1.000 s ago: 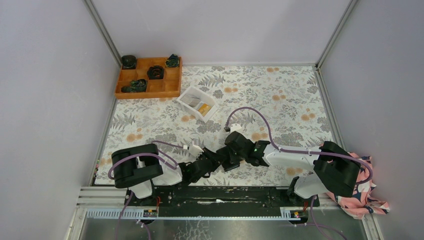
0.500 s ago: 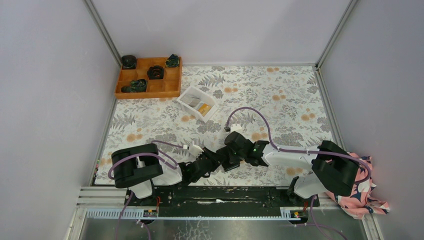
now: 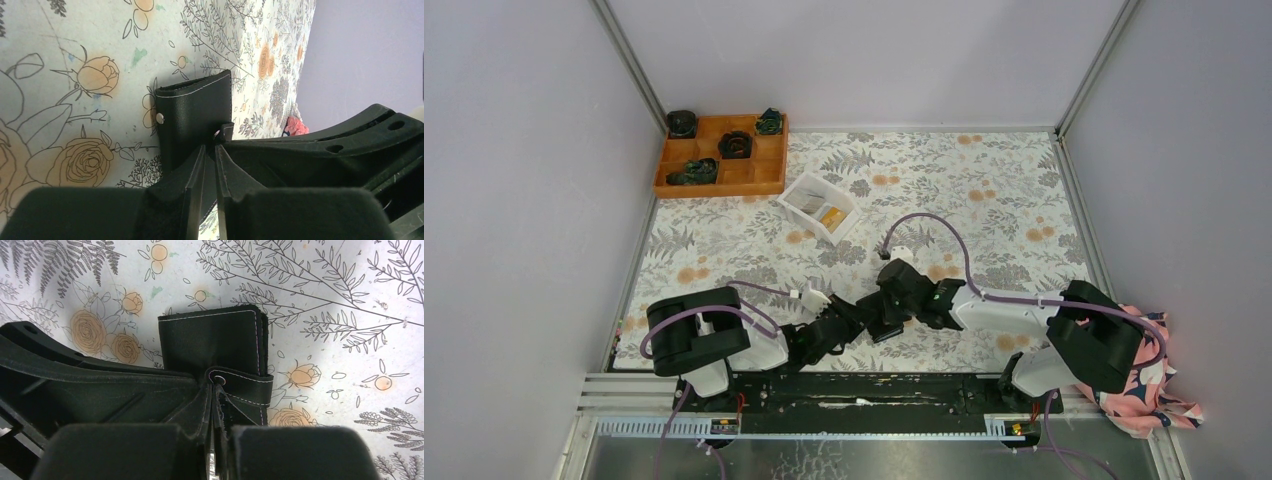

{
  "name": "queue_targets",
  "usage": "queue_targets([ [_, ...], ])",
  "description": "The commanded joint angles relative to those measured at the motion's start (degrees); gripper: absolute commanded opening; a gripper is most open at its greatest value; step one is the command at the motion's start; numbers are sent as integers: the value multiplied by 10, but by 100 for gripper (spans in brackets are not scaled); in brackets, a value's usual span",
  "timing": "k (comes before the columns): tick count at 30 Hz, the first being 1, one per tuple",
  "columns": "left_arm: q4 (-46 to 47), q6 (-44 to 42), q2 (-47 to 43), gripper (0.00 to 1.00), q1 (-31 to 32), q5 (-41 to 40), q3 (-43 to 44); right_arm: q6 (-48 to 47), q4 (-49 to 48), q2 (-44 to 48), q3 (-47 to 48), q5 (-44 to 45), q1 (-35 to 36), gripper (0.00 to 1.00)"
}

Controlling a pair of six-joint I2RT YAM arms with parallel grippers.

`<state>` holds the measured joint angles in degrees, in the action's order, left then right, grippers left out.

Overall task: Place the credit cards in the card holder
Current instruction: Close the card holder at the center of the board.

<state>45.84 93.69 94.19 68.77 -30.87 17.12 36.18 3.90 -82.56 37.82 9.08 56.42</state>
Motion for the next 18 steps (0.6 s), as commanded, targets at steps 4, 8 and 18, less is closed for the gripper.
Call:
queue_targets([
  [4, -21, -9, 25, 21, -10, -2, 2, 29, -15, -71, -59, -47, -36, 3],
  [8, -14, -7, 32, 20, -12, 4, 1, 47, -45, -90, -86, -69, -44, 3],
  [18, -14, -5, 35, 20, -14, 7, -3, 116, -138, -96, -180, -115, -55, 2],
])
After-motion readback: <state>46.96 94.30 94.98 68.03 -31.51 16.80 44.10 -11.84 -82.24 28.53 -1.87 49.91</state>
